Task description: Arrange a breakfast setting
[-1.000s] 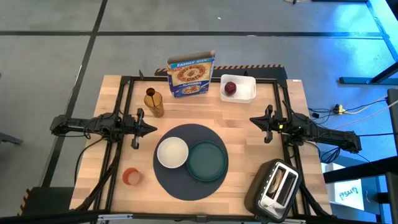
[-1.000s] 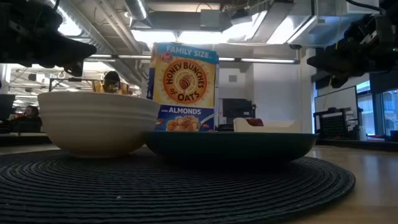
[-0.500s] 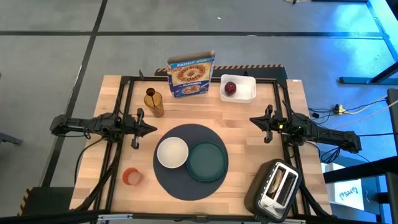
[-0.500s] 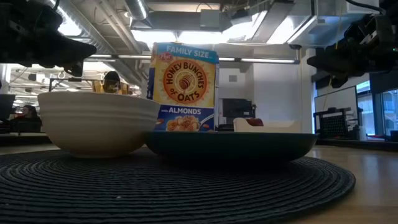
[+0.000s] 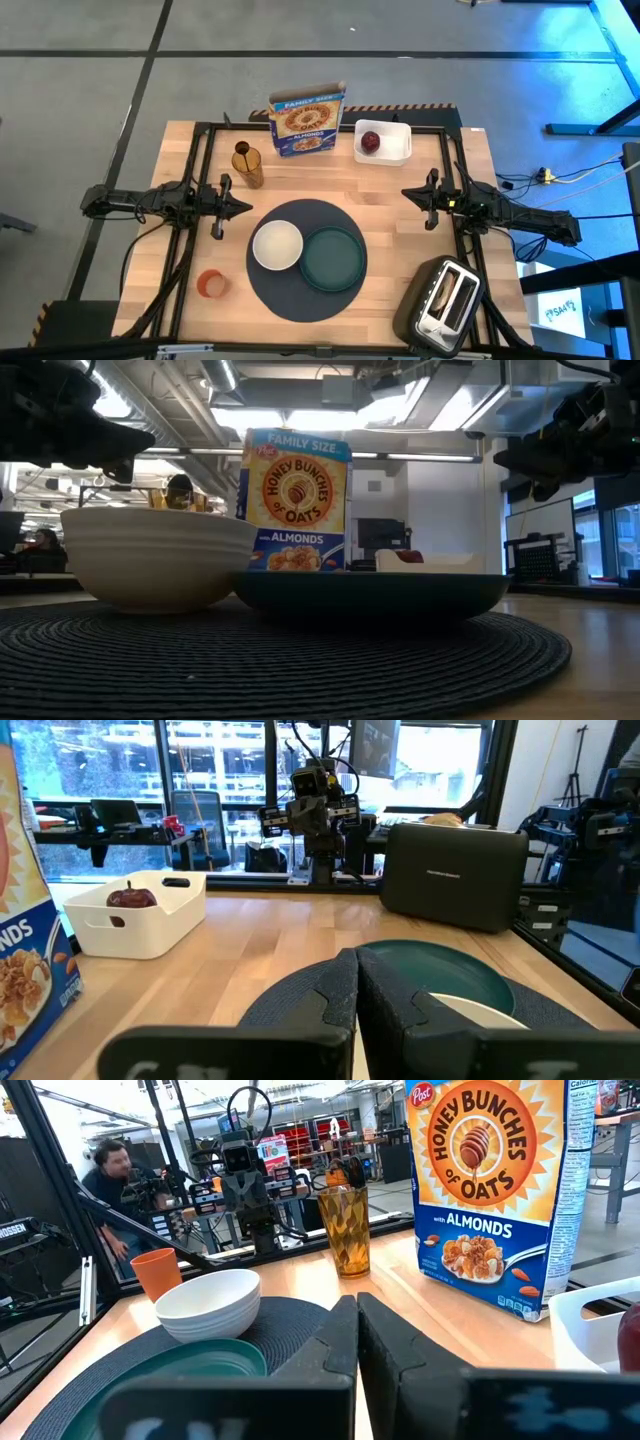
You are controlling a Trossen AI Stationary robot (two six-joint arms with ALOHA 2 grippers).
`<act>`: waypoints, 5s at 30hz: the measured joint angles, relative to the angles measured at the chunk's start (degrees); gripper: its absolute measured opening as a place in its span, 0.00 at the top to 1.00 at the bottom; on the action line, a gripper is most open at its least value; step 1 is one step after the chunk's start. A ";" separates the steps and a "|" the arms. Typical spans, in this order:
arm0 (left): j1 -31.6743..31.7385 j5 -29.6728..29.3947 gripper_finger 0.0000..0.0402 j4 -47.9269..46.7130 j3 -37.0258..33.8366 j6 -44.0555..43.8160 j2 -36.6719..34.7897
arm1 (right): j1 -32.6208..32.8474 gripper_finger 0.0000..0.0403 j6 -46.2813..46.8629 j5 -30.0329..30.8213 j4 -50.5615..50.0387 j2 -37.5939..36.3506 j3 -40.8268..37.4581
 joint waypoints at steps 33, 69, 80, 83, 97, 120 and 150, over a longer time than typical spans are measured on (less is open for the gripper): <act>0.07 -10.30 1.00 1.67 0.01 26.53 0.00 | 0.00 1.00 16.20 16.15 19.49 -0.05 0.00; 0.44 -12.26 0.92 9.25 8.81 -24.76 15.79 | -0.02 0.57 27.77 24.16 17.93 25.59 13.57; 1.48 -23.02 0.64 3.28 23.87 -23.00 33.88 | -1.58 0.56 15.44 26.51 -4.98 41.57 34.86; 3.20 -23.17 0.62 0.12 29.49 -20.17 37.11 | -3.83 0.56 14.79 22.84 -7.77 44.91 39.12; 26.05 -16.62 0.32 -23.84 53.58 -3.28 50.97 | -7.87 0.55 10.05 10.21 -7.31 51.55 46.93; 49.58 10.84 0.35 -13.08 56.23 13.16 77.35 | -7.87 0.55 9.94 6.97 -7.21 51.53 46.93; 32.49 16.75 1.00 -22.05 69.14 28.42 72.65 | -9.75 0.55 -28.32 -1.89 -23.57 72.83 83.96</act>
